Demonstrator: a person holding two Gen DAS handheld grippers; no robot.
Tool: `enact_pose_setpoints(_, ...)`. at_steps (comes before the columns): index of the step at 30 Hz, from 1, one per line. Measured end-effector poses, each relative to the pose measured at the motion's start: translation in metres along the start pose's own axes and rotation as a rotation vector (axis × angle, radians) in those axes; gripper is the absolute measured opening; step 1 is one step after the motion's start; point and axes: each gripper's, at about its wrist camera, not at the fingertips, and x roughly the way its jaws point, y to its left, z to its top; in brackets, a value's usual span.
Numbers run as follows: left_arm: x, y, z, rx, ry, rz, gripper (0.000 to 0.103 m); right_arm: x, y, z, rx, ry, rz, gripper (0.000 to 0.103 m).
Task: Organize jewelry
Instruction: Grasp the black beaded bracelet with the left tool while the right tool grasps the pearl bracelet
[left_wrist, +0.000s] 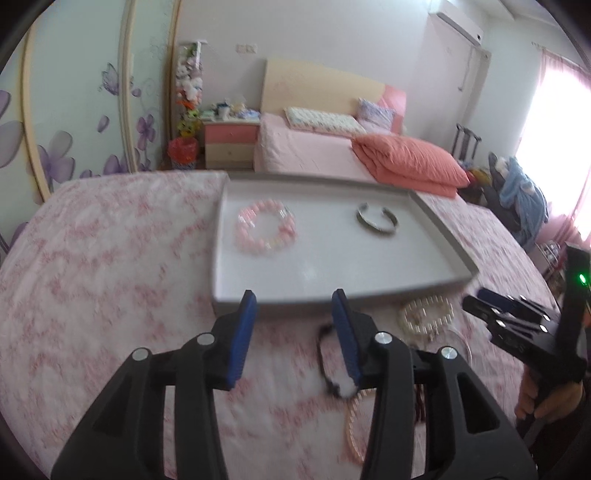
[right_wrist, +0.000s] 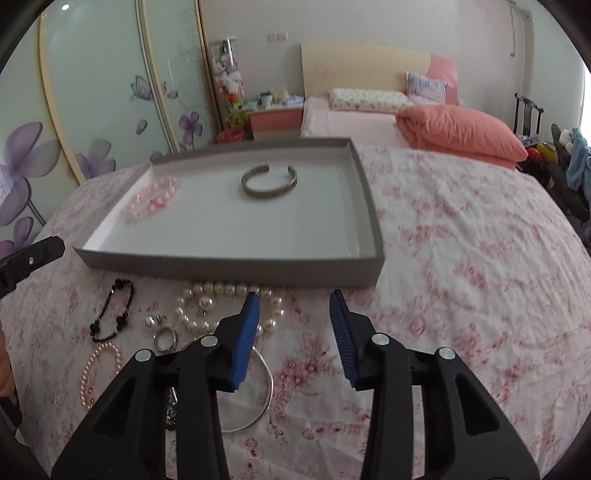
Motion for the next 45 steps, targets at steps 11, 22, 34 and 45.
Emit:
enact_pose_setpoints(11, 0.031, -0.015, -0.021, 0.066, 0.105, 0.008, 0.046, 0.022, 0.01, -0.002, -0.027, 0.067, -0.041, 0.026)
enact_pose_setpoints(22, 0.048, -0.019, -0.025, 0.087, 0.153, 0.016, 0.046, 0.023, 0.016, -0.001, -0.055, 0.091, -0.044, 0.023)
enact_pose_setpoints(34, 0.052, -0.023, -0.024, 0.118, 0.172, 0.011, 0.046, 0.023, 0.013, 0.0, -0.108, 0.096, -0.162, 0.011)
enact_pose_setpoints(45, 0.072, -0.04, -0.021, 0.154, 0.2, 0.038, 0.038, 0.021, 0.002, -0.007, -0.082, 0.061, -0.209, 0.012)
